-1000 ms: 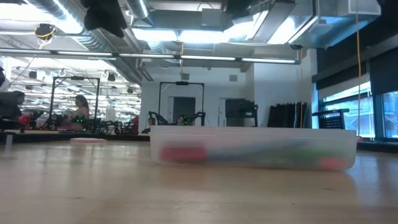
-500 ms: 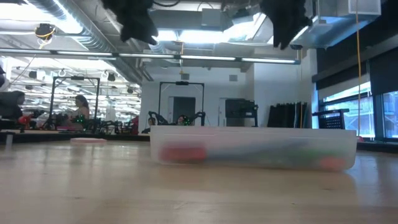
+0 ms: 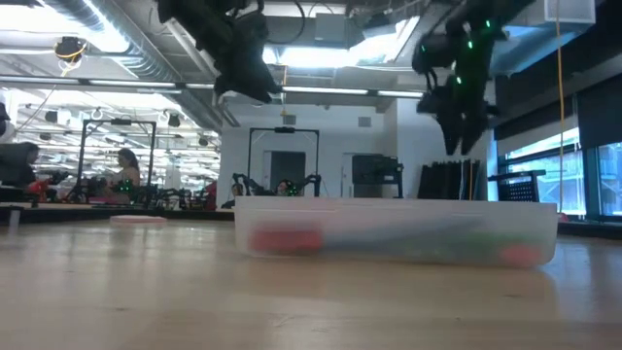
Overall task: Pack school essentials
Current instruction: Put the crayon box into the orange supply box
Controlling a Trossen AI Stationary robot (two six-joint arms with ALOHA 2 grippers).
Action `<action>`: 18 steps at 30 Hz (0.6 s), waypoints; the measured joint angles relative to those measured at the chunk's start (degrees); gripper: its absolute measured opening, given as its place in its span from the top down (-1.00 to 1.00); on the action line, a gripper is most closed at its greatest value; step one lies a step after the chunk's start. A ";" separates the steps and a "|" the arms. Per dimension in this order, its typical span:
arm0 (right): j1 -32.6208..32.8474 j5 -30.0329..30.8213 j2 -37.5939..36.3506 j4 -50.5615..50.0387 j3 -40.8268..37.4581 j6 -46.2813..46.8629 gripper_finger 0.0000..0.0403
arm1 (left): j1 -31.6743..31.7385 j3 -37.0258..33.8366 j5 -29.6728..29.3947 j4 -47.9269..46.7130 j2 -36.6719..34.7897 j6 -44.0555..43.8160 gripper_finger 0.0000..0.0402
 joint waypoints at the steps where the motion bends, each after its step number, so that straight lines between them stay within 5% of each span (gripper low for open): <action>1: -1.18 0.06 0.00 0.73 -1.42 0.12 0.12 | -0.07 0.00 -0.01 0.00 0.26 0.00 0.29; 18: -7.48 -2.61 -0.04 16.45 -19.09 0.20 0.12 | -0.13 0.00 -0.33 2.45 0.46 -0.03 0.29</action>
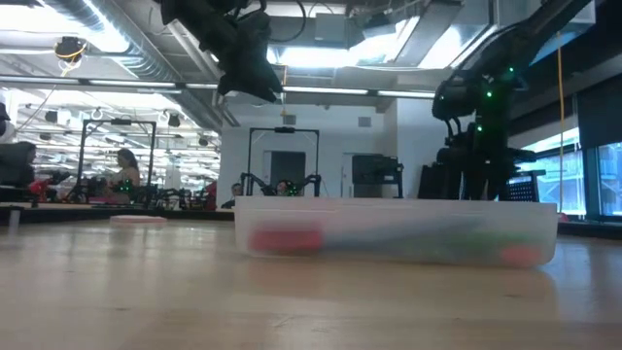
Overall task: Pack school essentials
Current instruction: Put the crayon box into the orange supply box
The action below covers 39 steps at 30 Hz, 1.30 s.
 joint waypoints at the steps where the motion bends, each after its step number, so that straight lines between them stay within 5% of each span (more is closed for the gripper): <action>1: 0.00 0.02 0.00 0.38 -0.55 -0.05 0.12 | 0.00 0.00 0.00 0.00 0.00 0.21 0.29; 20: -2.19 -6.55 -0.09 4.39 -6.77 -3.66 0.12 | 0.00 0.00 -0.09 -0.11 -0.04 0.42 0.29; 34: 2.35 -27.24 -0.05 3.09 -7.17 -6.21 0.12 | 0.00 0.00 -0.08 -0.46 -0.04 0.46 0.29; 39: 5.07 -27.75 -0.02 3.05 -7.15 -6.70 0.12 | 0.00 0.00 -0.07 -0.55 -0.04 0.47 0.29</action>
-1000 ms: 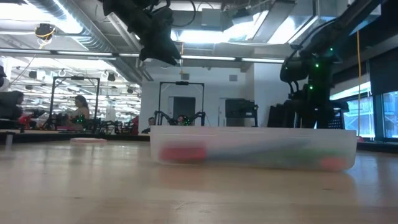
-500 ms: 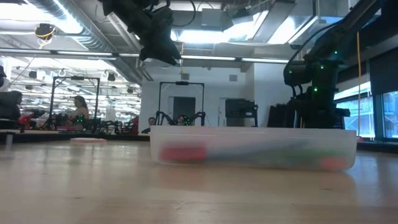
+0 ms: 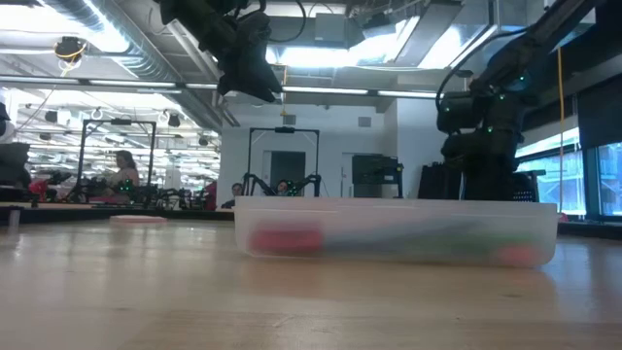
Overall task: Pack school essentials
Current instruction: Put the crayon box into the orange supply box
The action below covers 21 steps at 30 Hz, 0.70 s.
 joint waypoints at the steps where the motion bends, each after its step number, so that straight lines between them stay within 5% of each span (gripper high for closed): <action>1: 0.33 0.09 0.00 -0.27 0.22 -0.68 0.12 | 0.00 0.00 0.00 0.00 0.00 0.02 0.29; 17: 3.47 10.90 -5.38 -12.63 9.54 -1.03 0.12 | -0.44 0.00 0.53 0.02 -0.02 4.50 0.29; 21: 3.45 9.62 -5.42 -13.37 9.60 -1.95 0.12 | -1.01 0.00 1.03 0.04 -0.02 4.52 0.29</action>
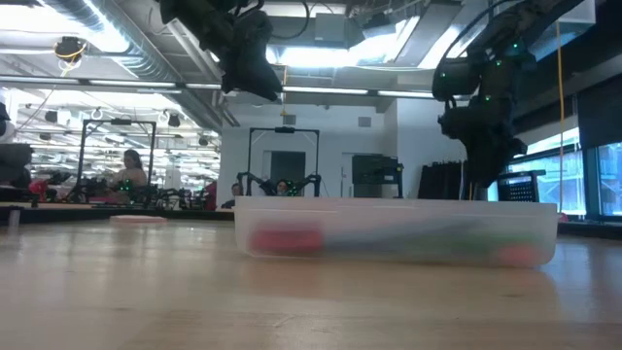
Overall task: Pack school essentials
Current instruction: Put the crayon box into the orange supply box
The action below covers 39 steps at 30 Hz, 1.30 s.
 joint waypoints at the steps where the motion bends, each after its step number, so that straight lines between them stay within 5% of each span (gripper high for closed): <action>1: 0.02 -0.87 0.00 0.10 0.00 -0.23 0.12 | -0.15 0.00 0.03 0.00 0.00 0.00 0.29; 11: 0.00 -3.65 0.00 0.13 0.00 -0.50 0.12 | -1.49 0.00 7.14 0.04 0.00 10.53 0.29; 20: 0.00 -3.69 0.00 0.71 0.02 -0.49 0.12 | -1.46 0.00 7.64 -0.02 0.00 16.09 0.29; 39: 0.00 -3.76 -0.02 1.40 0.04 -0.21 0.12 | -1.42 0.00 -0.26 0.09 0.00 13.08 0.29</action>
